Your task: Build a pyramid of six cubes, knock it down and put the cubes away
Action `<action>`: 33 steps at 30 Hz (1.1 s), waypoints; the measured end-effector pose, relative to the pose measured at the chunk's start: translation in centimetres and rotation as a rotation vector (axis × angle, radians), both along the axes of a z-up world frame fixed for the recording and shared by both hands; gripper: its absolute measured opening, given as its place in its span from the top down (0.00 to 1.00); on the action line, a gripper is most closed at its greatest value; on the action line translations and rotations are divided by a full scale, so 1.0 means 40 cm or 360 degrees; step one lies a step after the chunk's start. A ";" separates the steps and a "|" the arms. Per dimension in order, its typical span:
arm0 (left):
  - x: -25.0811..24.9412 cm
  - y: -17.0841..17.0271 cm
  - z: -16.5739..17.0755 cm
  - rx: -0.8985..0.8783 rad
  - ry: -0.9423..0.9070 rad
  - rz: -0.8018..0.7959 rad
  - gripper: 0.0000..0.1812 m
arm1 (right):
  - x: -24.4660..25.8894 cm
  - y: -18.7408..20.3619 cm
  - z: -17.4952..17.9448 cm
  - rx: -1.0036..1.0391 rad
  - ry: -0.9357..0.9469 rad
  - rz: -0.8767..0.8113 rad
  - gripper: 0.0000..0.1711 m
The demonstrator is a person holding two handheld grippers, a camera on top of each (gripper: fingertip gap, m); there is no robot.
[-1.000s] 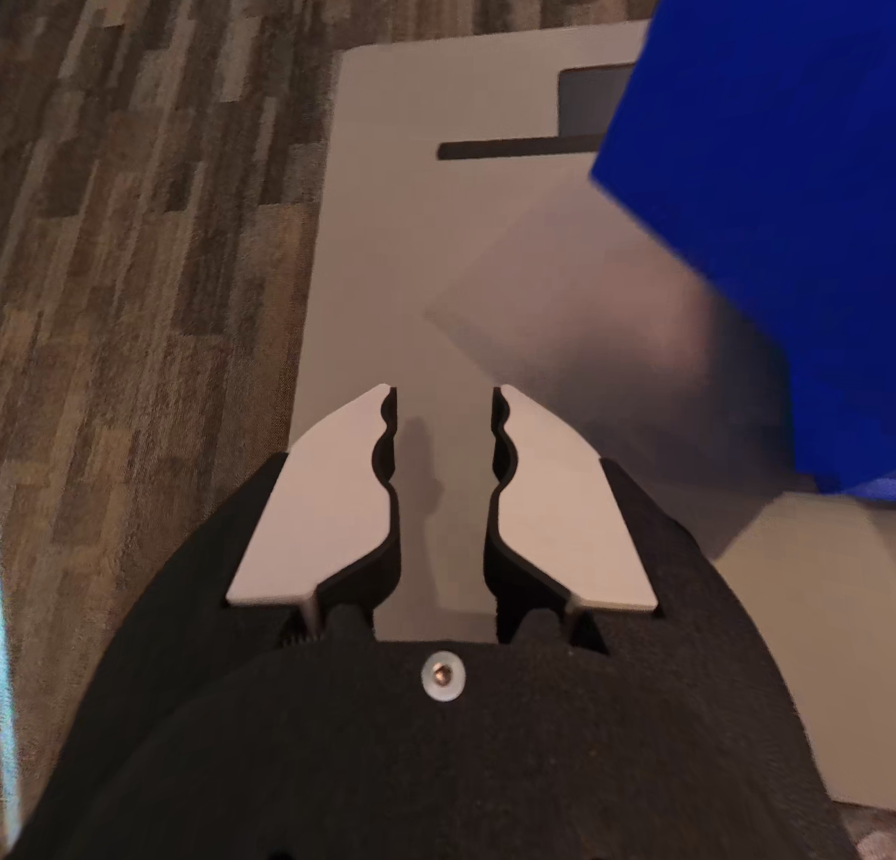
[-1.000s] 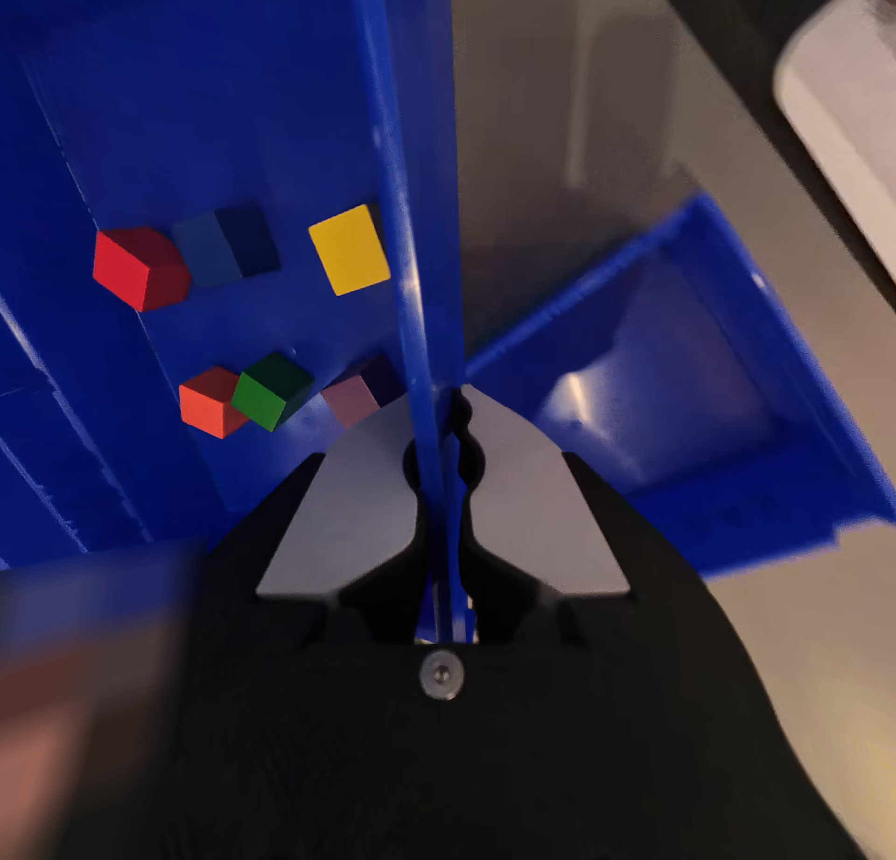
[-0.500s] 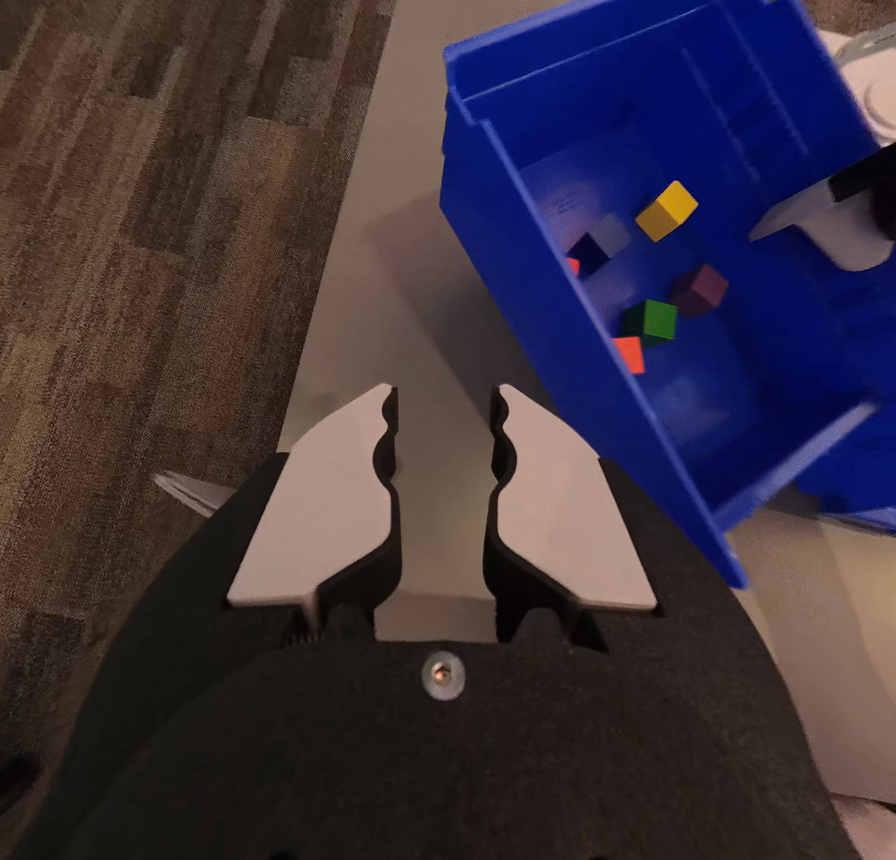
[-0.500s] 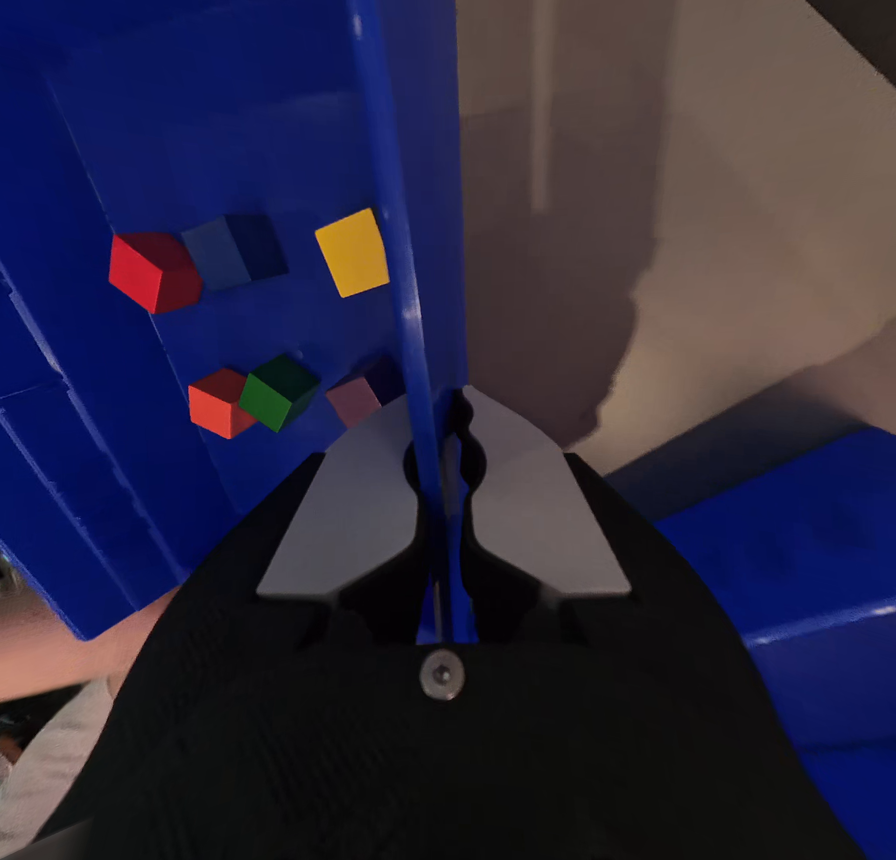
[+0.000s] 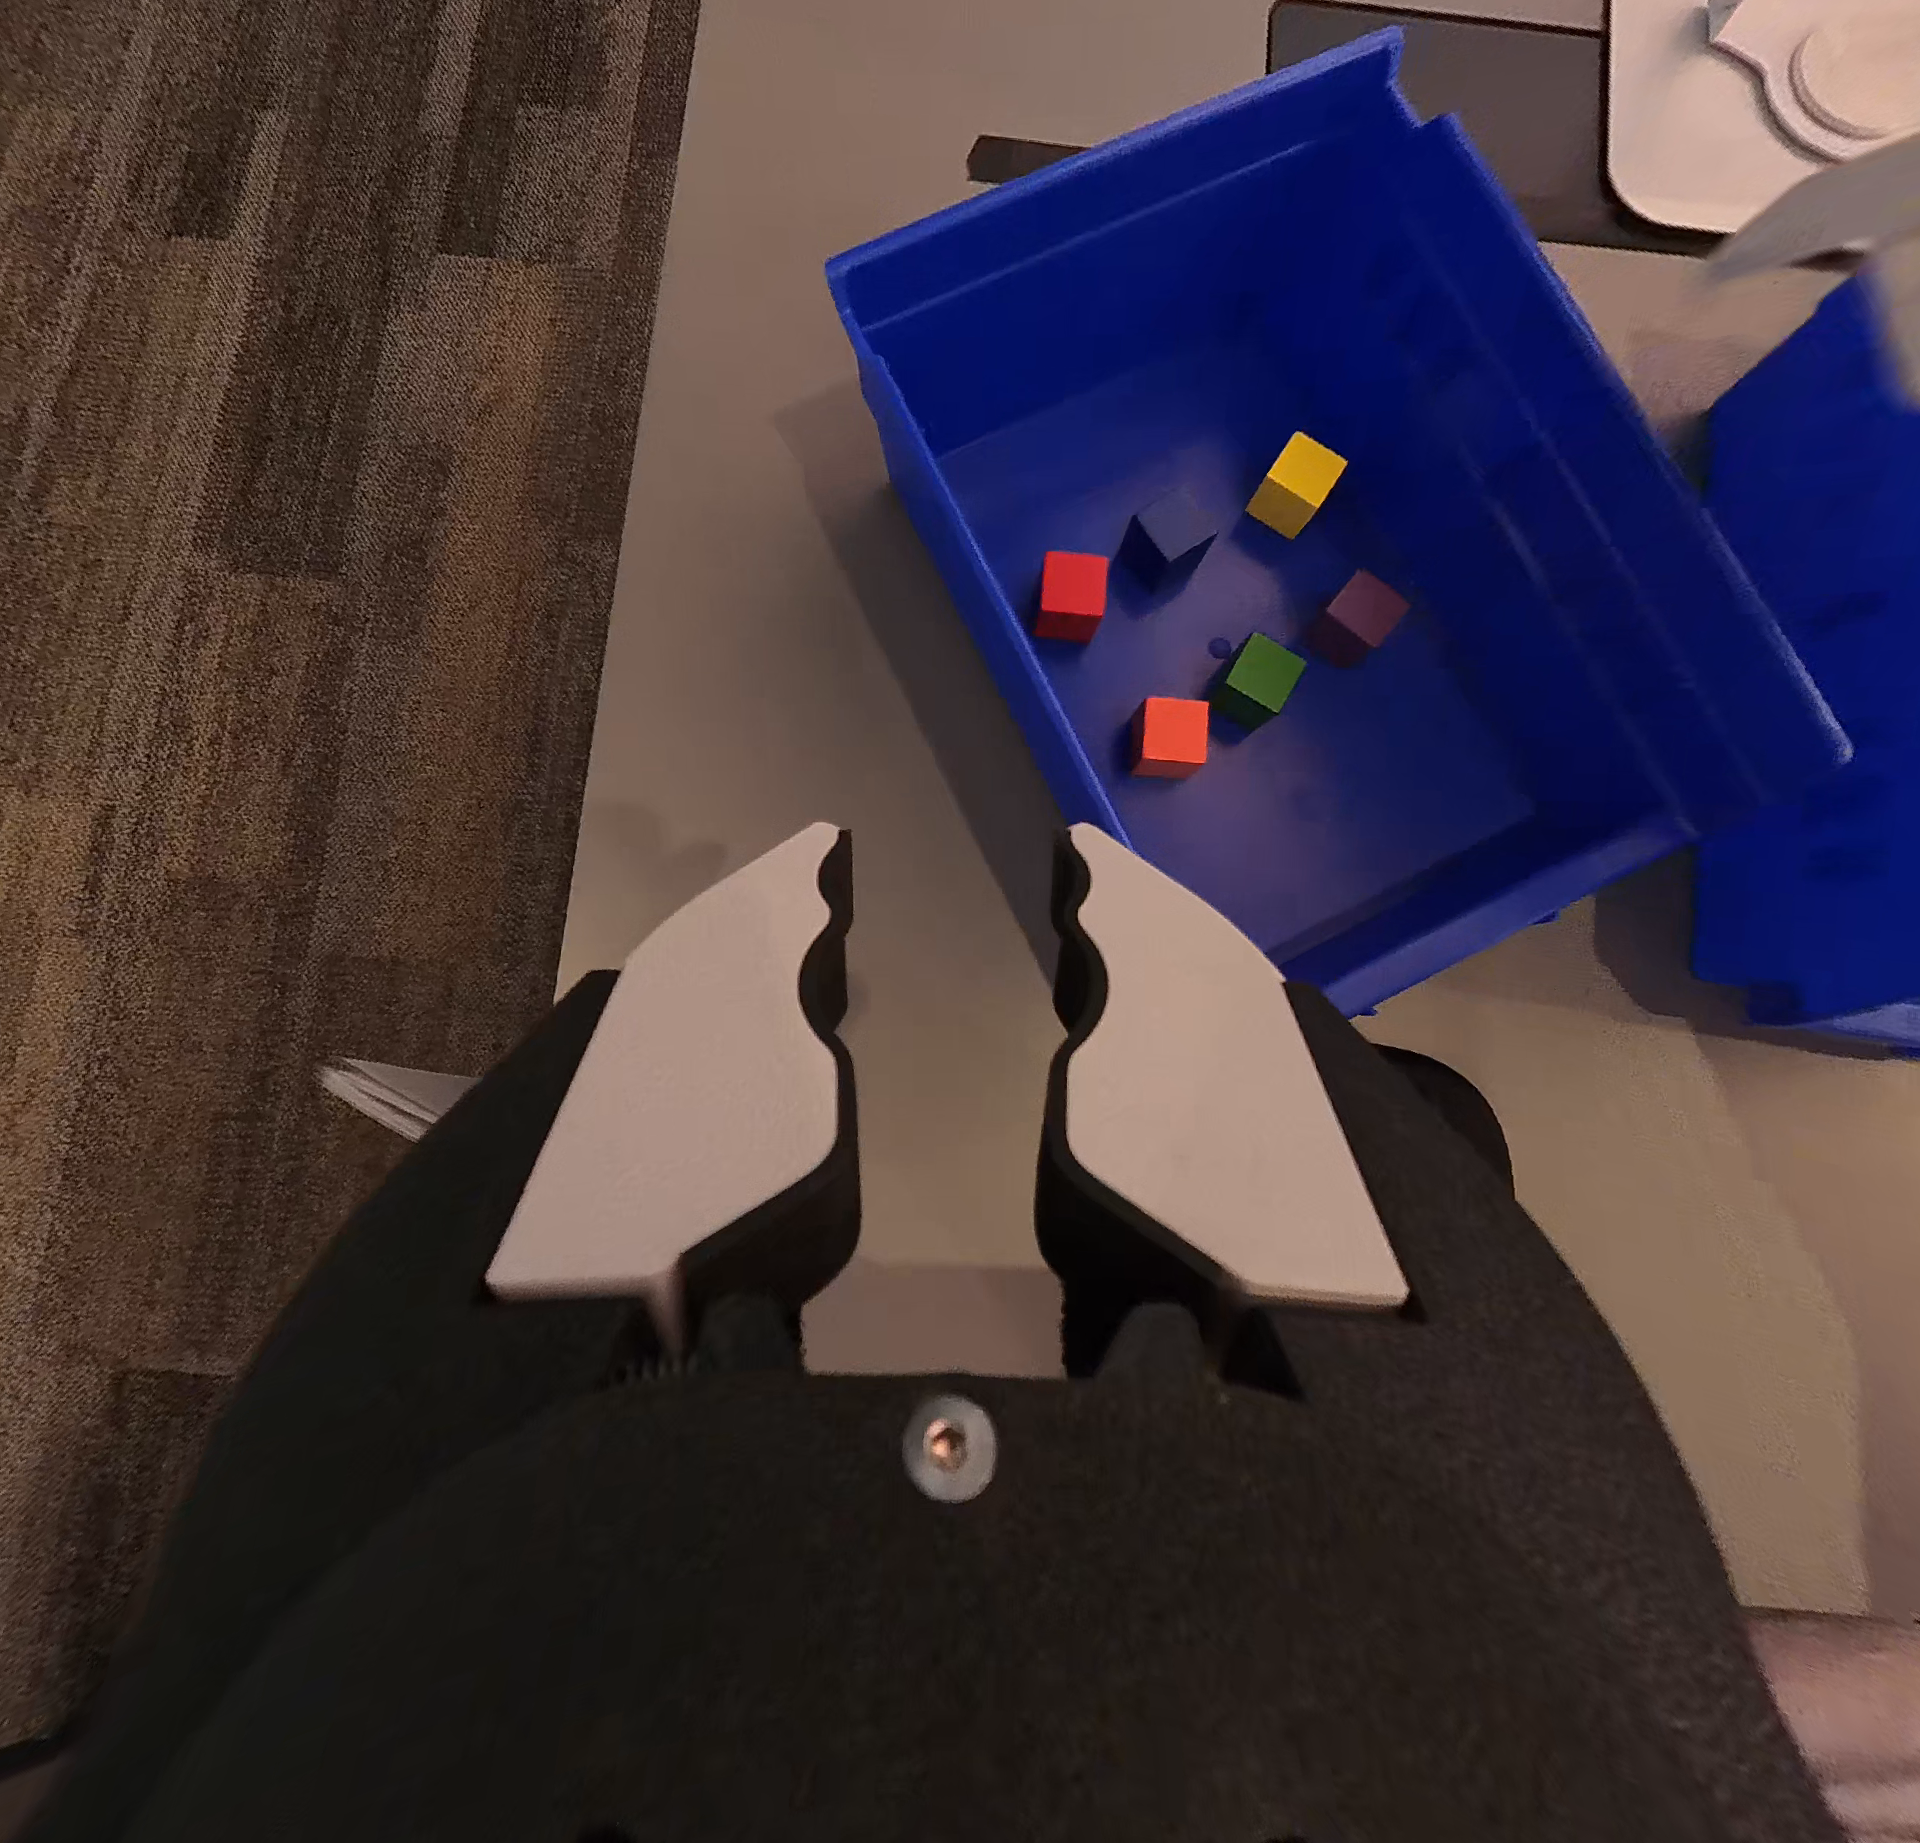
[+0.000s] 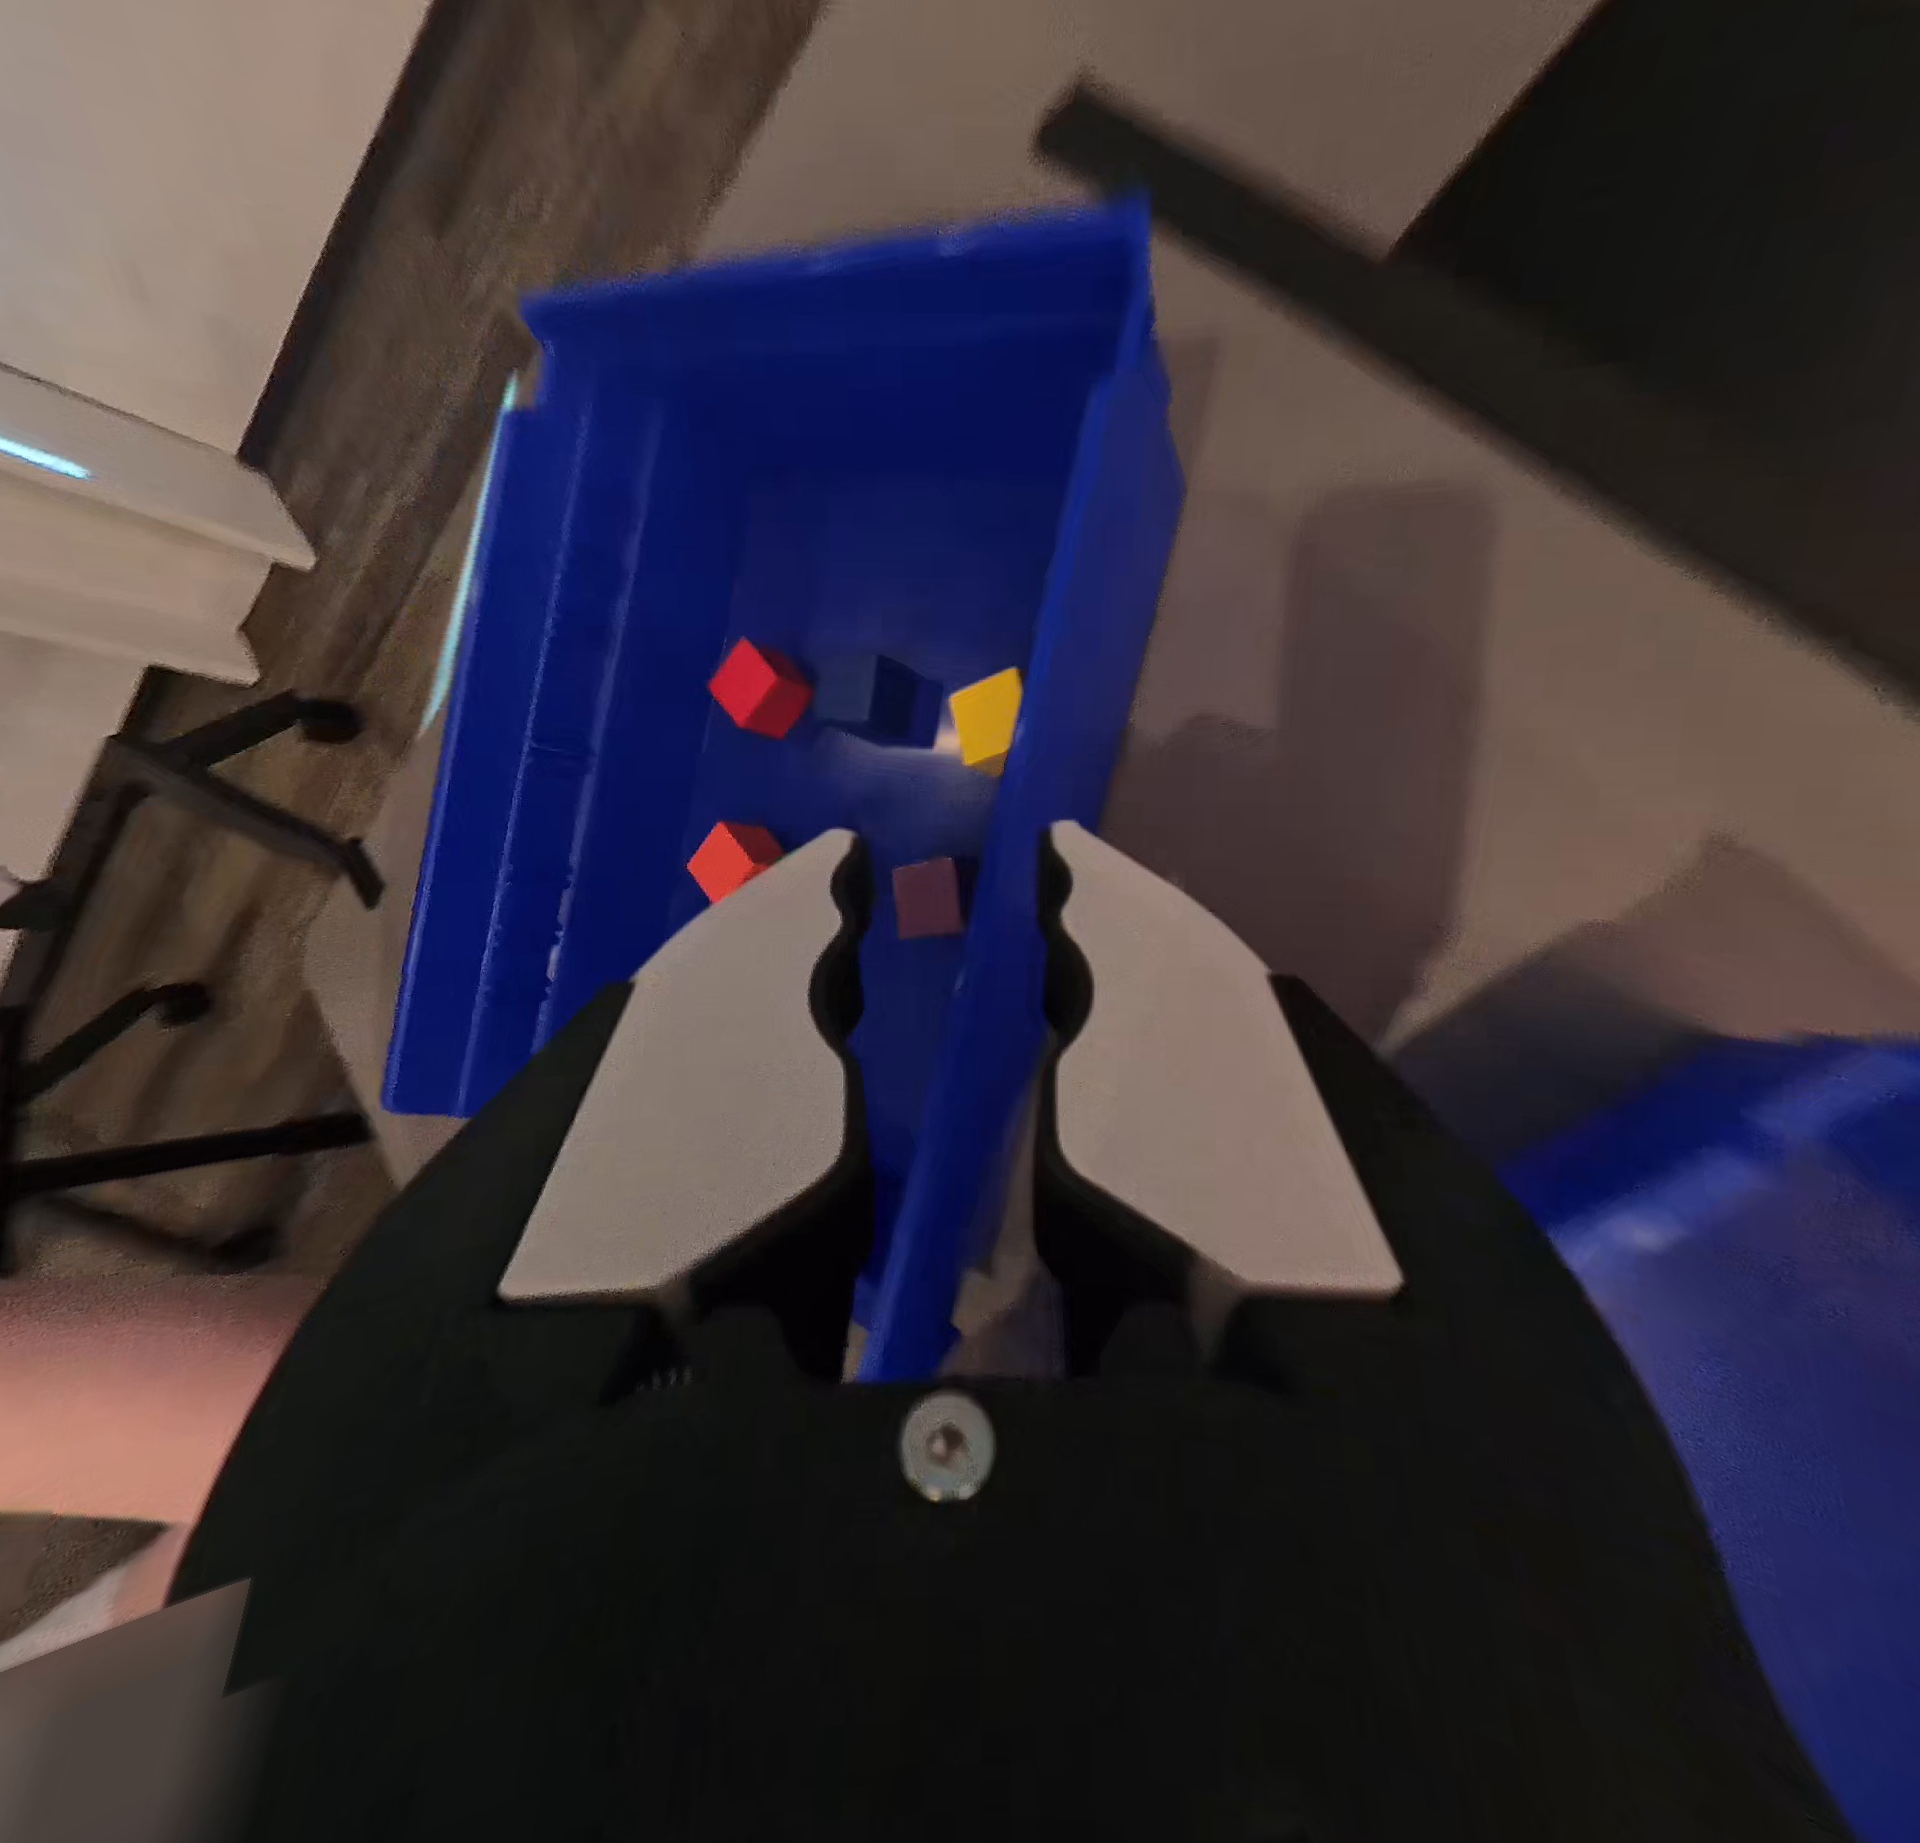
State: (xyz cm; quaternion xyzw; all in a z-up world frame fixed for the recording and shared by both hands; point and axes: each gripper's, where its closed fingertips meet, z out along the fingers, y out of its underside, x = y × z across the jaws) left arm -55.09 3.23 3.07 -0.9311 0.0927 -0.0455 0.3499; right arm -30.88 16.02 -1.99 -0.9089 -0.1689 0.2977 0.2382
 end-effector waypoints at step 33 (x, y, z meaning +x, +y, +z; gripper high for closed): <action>0.241 -0.003 0.016 -0.0018 0.0460 -0.0385 0.79 | 1.117 -0.471 -0.262 -0.0730 -0.0635 -0.0595 0.96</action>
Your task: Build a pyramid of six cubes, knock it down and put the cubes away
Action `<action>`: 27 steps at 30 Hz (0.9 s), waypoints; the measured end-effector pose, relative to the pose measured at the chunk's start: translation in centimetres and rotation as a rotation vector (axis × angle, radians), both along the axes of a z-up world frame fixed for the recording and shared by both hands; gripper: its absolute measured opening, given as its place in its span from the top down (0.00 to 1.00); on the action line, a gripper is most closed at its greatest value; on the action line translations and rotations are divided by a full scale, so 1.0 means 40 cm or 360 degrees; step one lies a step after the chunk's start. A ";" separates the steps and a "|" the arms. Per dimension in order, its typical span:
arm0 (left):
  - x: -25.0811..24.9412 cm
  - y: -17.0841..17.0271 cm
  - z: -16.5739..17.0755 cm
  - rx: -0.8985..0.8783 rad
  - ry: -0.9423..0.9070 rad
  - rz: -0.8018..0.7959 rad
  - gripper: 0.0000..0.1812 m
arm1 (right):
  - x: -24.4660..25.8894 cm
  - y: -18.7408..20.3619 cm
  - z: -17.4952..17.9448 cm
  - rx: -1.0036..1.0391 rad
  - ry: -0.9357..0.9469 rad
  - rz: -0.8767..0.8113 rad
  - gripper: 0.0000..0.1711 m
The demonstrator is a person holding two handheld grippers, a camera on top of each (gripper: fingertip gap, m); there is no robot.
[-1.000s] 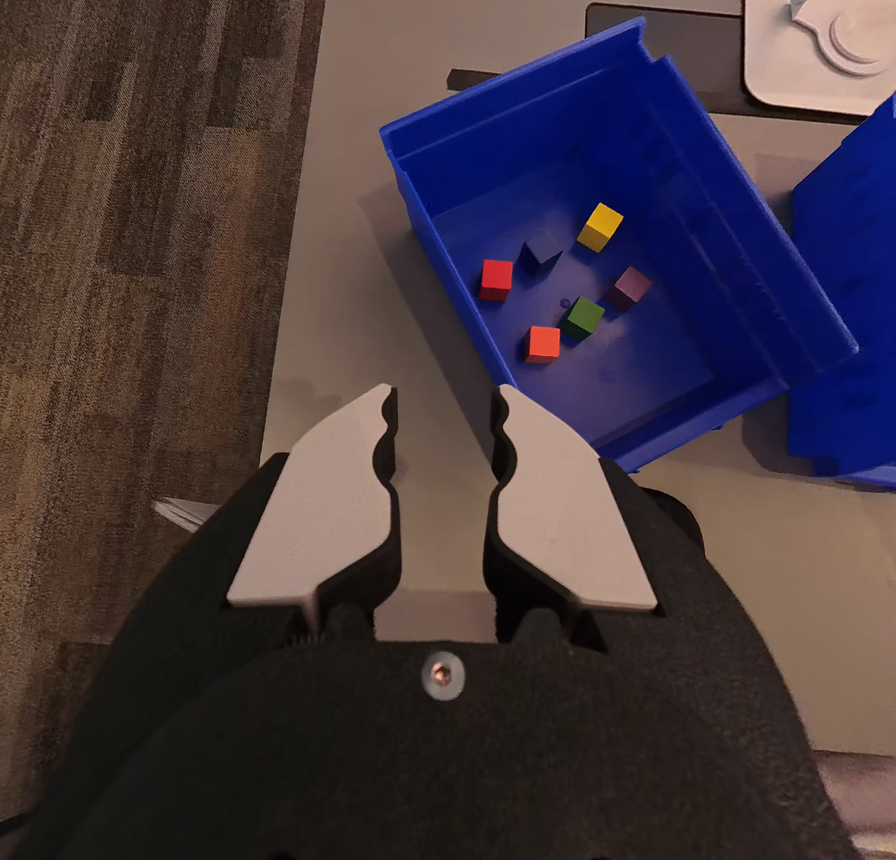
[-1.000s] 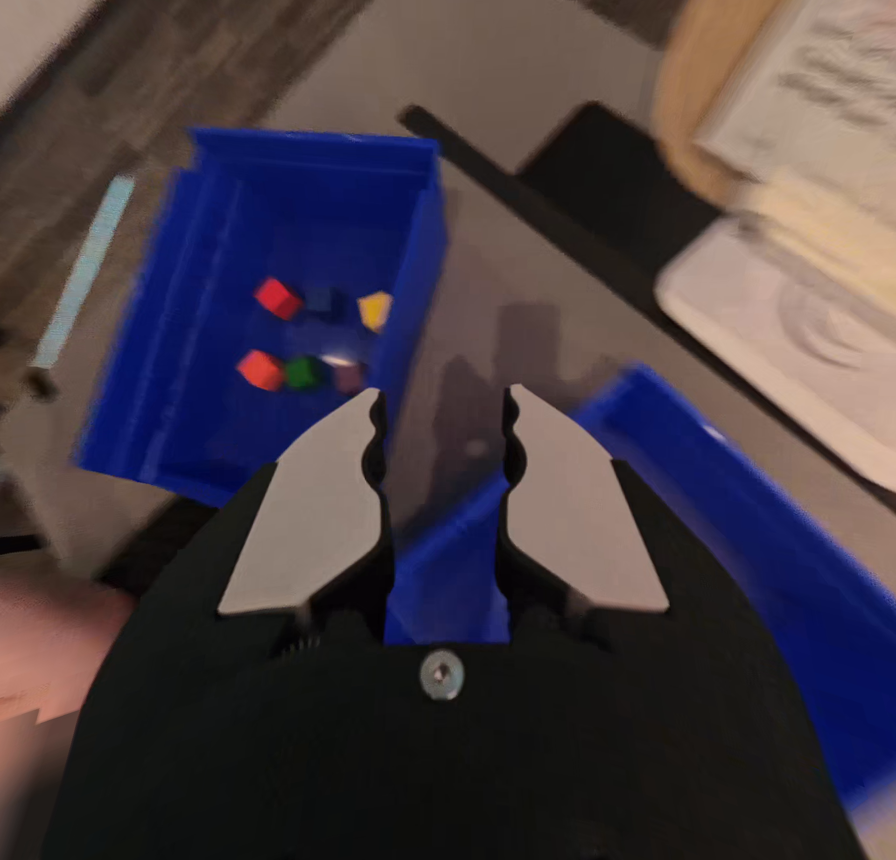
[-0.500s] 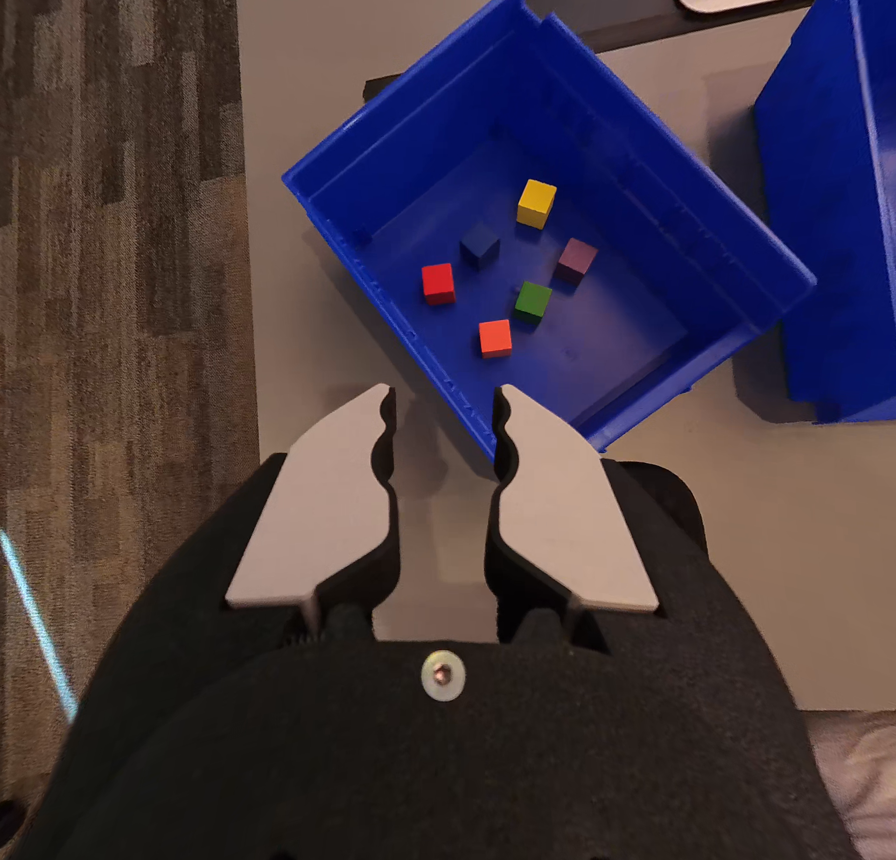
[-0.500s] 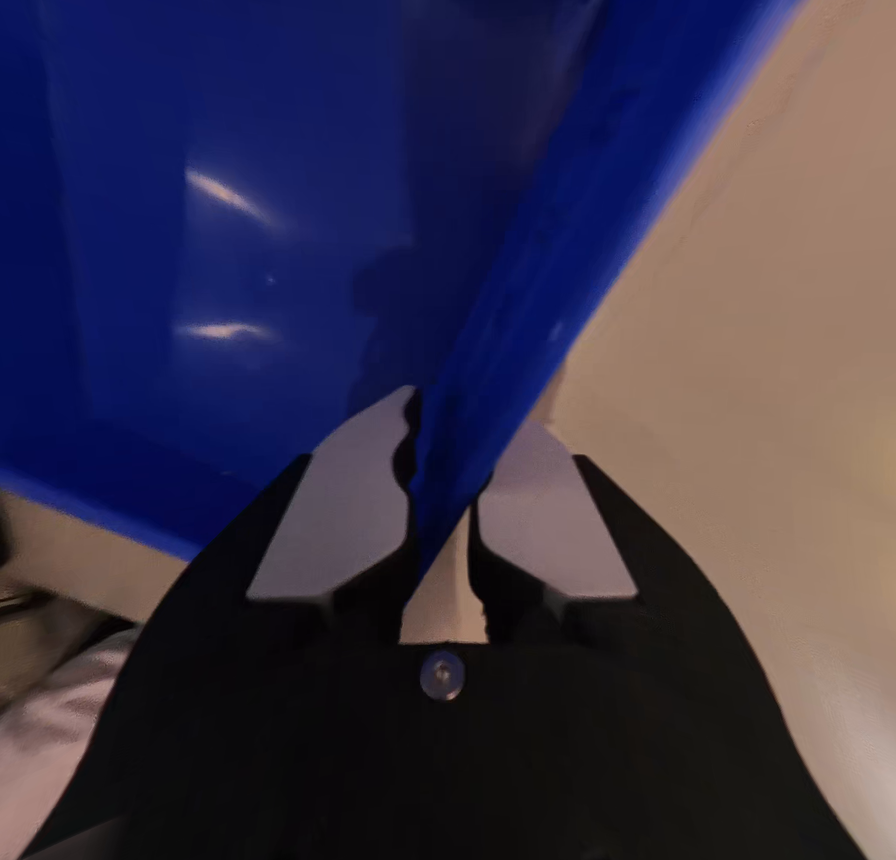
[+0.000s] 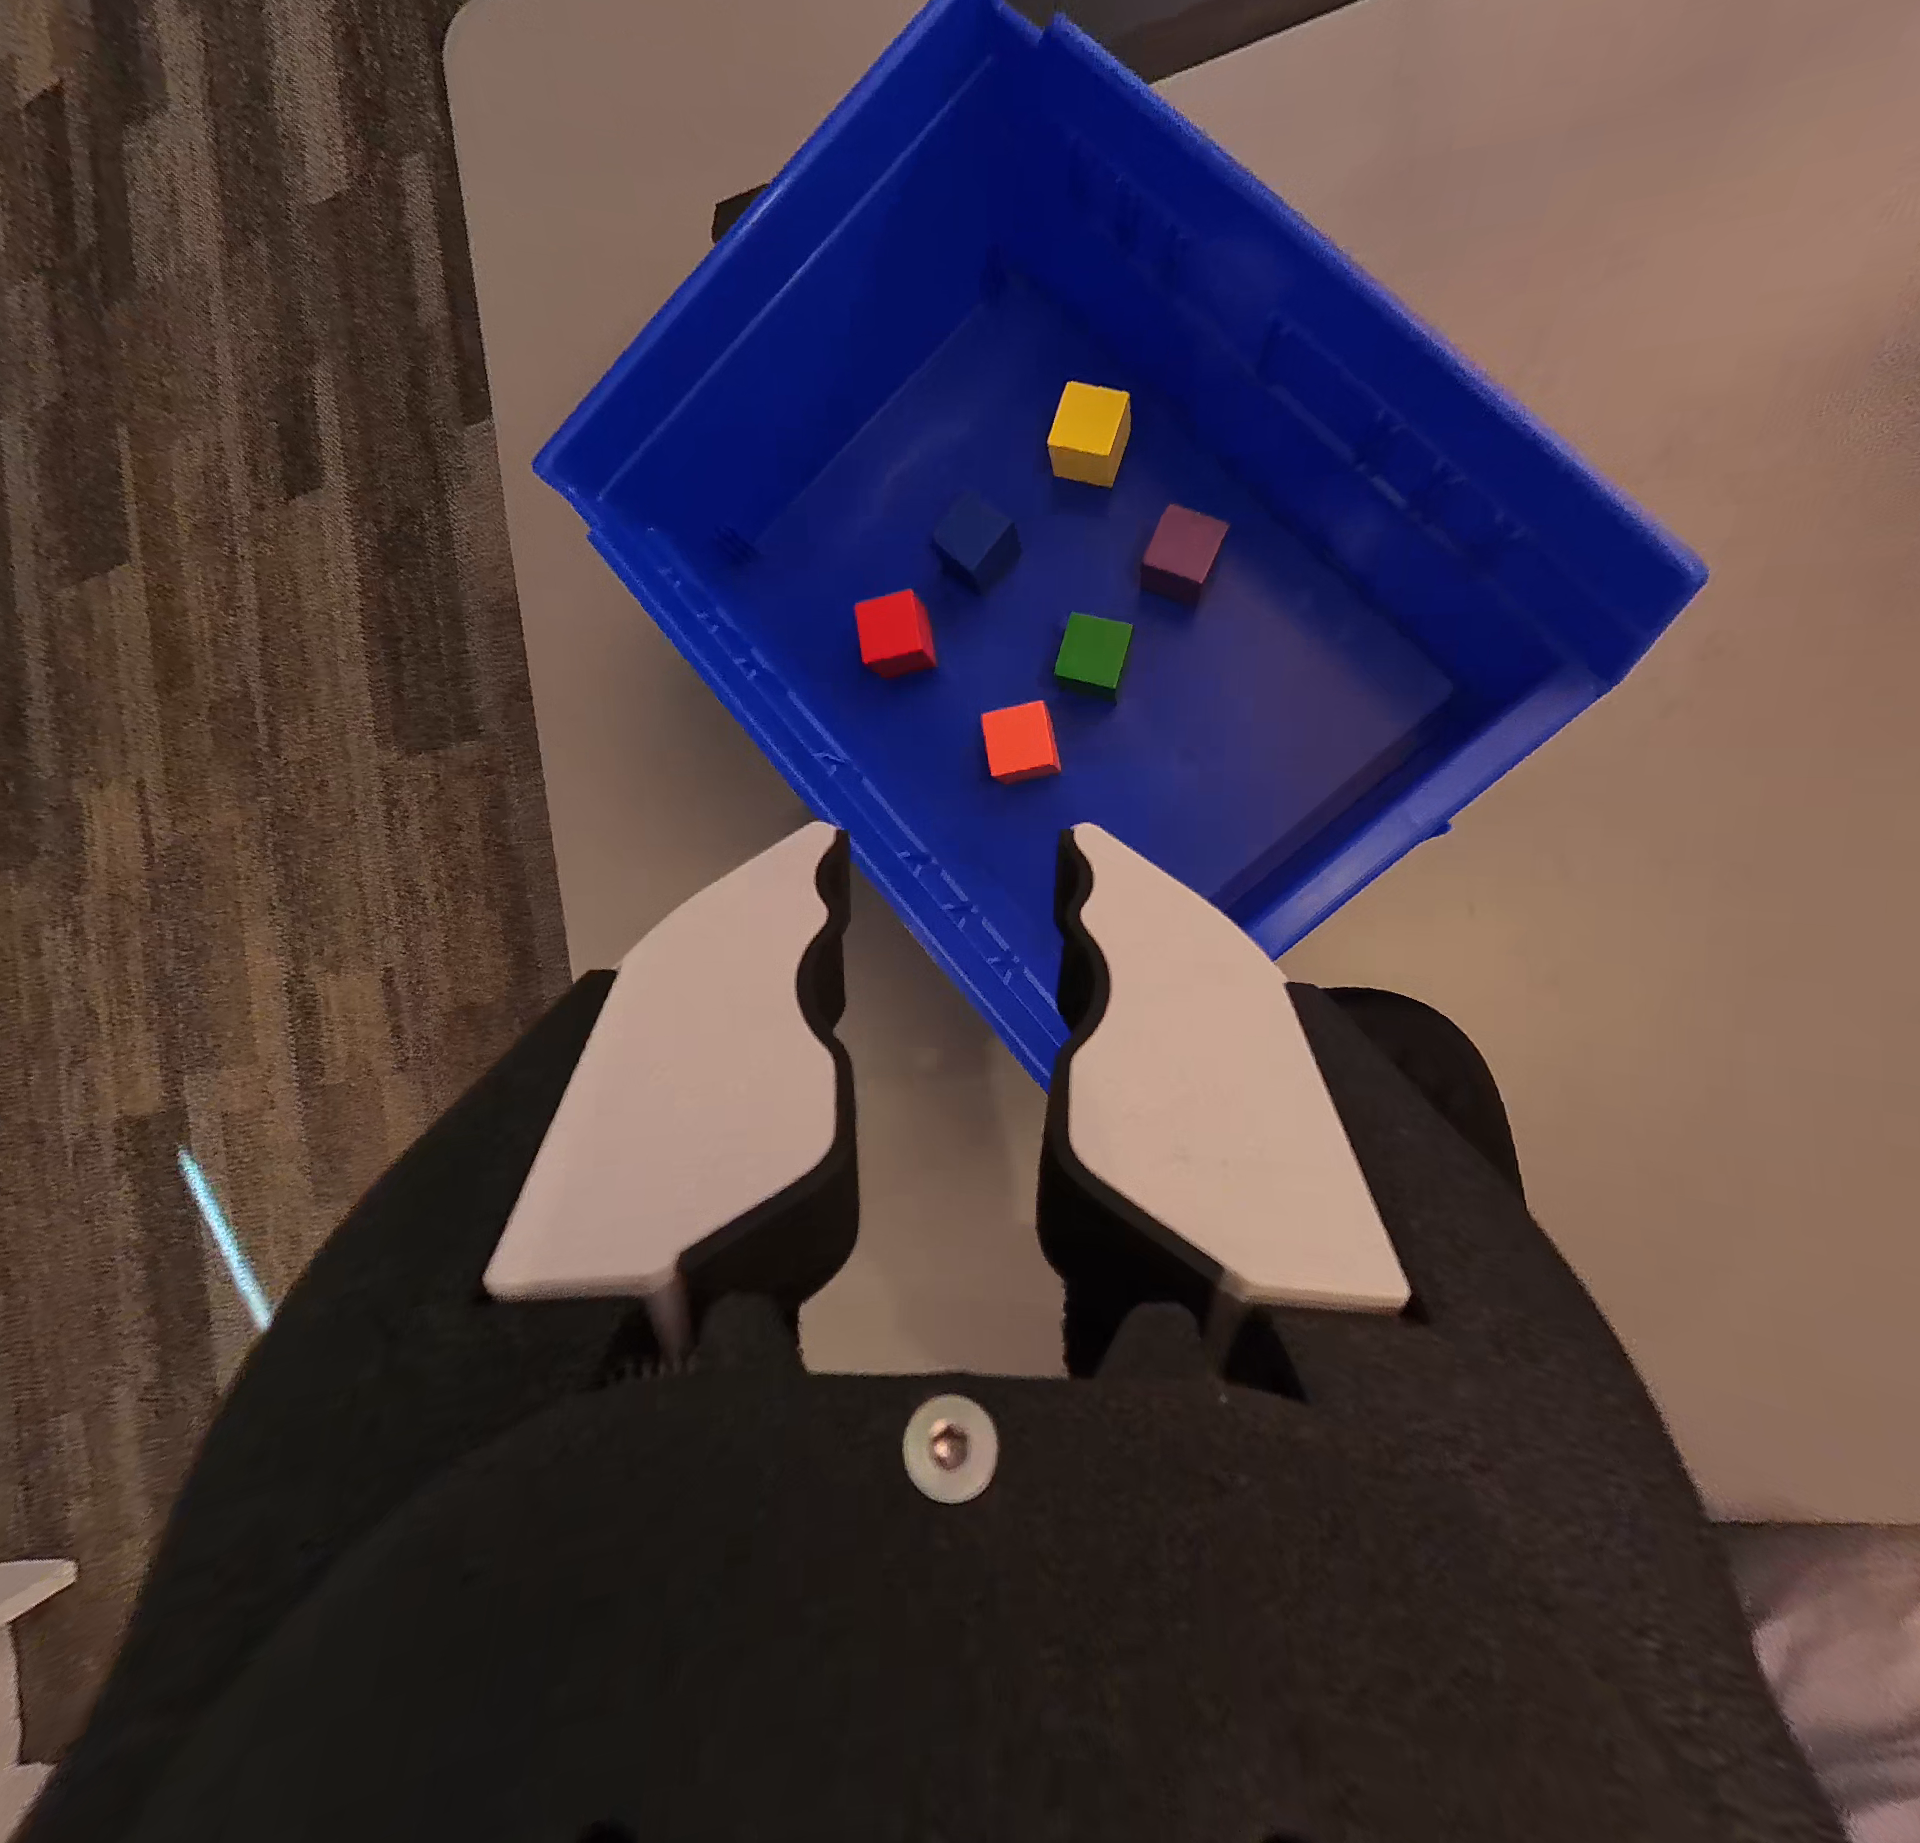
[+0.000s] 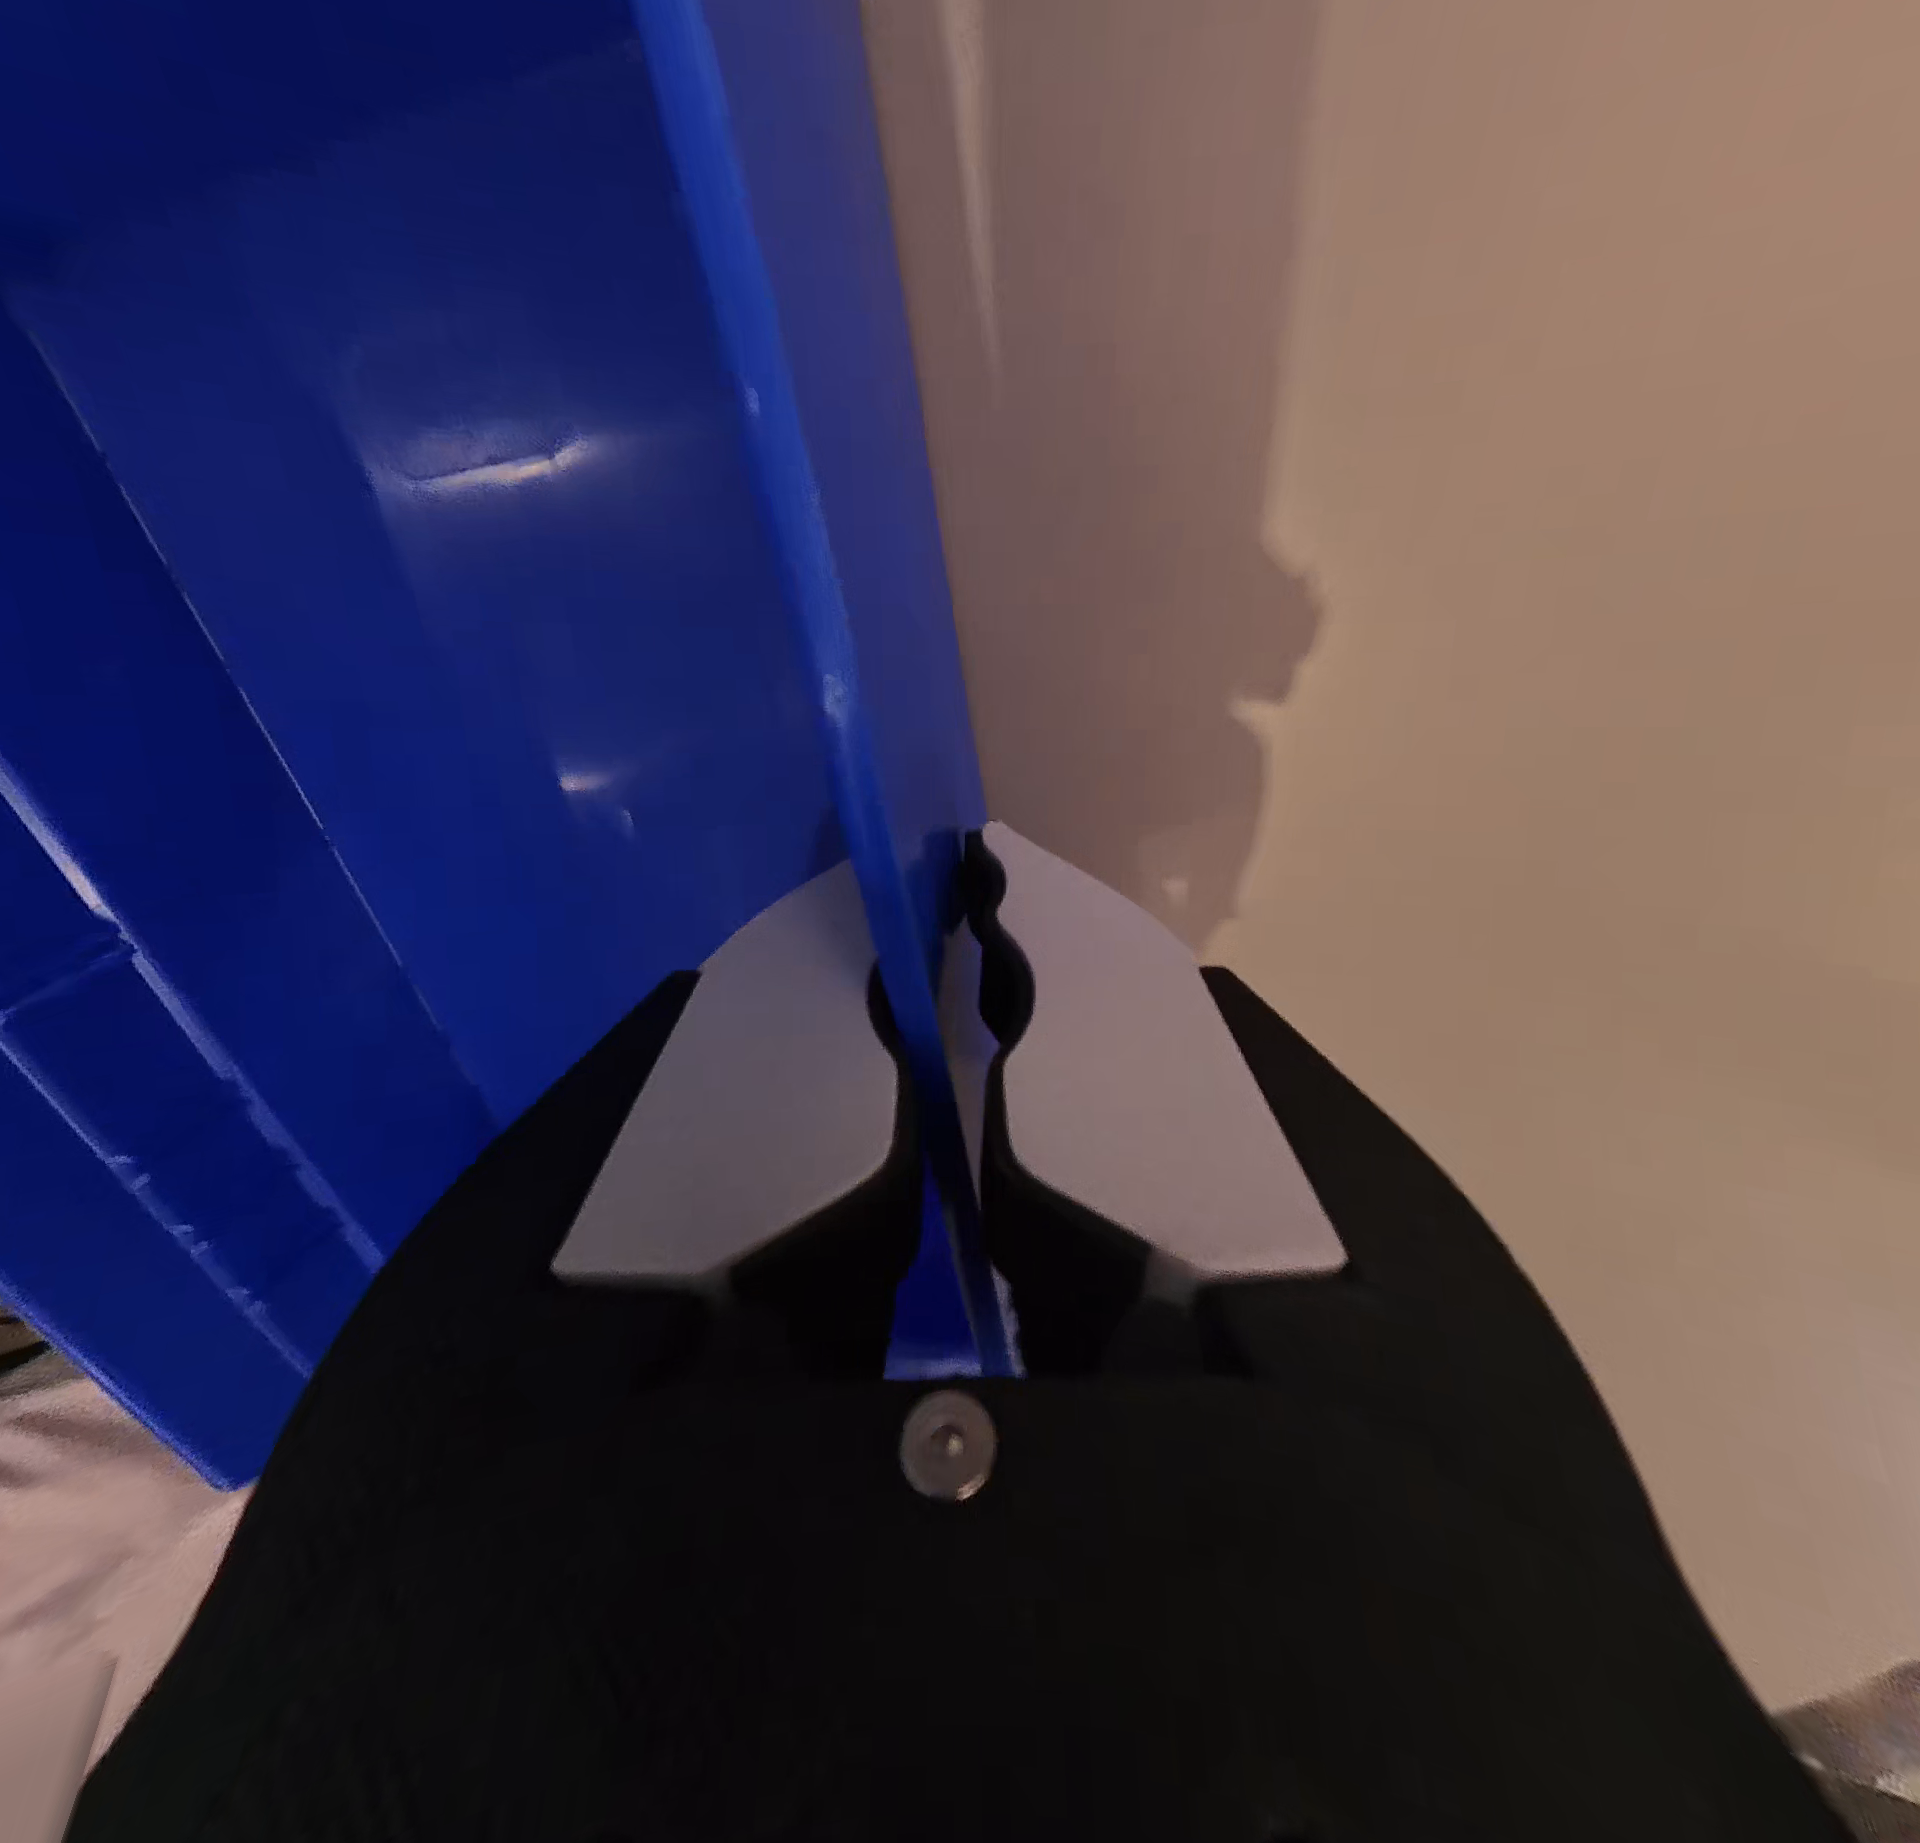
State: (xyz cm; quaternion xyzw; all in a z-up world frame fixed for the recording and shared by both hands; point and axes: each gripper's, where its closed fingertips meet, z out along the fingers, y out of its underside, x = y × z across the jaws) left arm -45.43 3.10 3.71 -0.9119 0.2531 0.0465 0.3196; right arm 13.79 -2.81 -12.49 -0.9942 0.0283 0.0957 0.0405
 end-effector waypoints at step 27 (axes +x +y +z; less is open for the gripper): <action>-0.001 0.023 -0.030 -0.0074 0.0215 0.0129 0.80 | 0.330 -0.140 -0.001 0.0152 -0.0007 -0.0455 0.96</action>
